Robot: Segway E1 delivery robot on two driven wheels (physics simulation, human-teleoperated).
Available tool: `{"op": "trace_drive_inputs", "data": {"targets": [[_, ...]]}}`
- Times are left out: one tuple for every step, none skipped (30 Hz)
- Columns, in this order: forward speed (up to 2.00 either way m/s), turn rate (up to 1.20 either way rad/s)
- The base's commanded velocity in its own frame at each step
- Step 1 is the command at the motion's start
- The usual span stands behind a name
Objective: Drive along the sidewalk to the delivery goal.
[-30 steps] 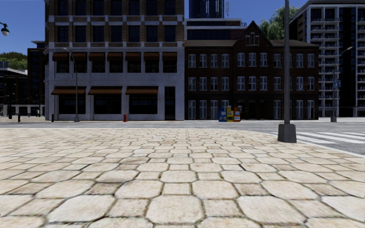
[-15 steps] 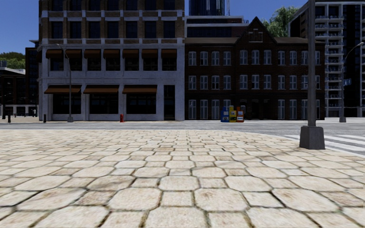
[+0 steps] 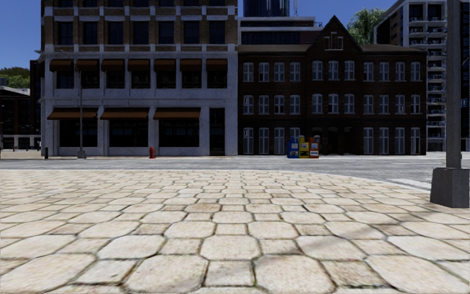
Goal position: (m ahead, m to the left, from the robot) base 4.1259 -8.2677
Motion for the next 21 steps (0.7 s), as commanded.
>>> {"op": "trace_drive_inputs", "data": {"targets": [[2.00, 0.00], [2.00, 0.00], [2.00, 0.00], [2.00, 0.00], [2.00, 0.00], [2.00, 0.00], [2.00, 0.00], [2.00, 0.00], [2.00, -0.14], [2.00, -0.19], [2.00, -0.20], [2.00, -0.21], [2.00, -0.19], [2.00, -0.19], [2.00, -0.19], [2.00, -0.19], [2.00, -0.19], [2.00, -0.22], [2.00, -0.30], [2.00, -0.30], [1.93, -0.38]]}}
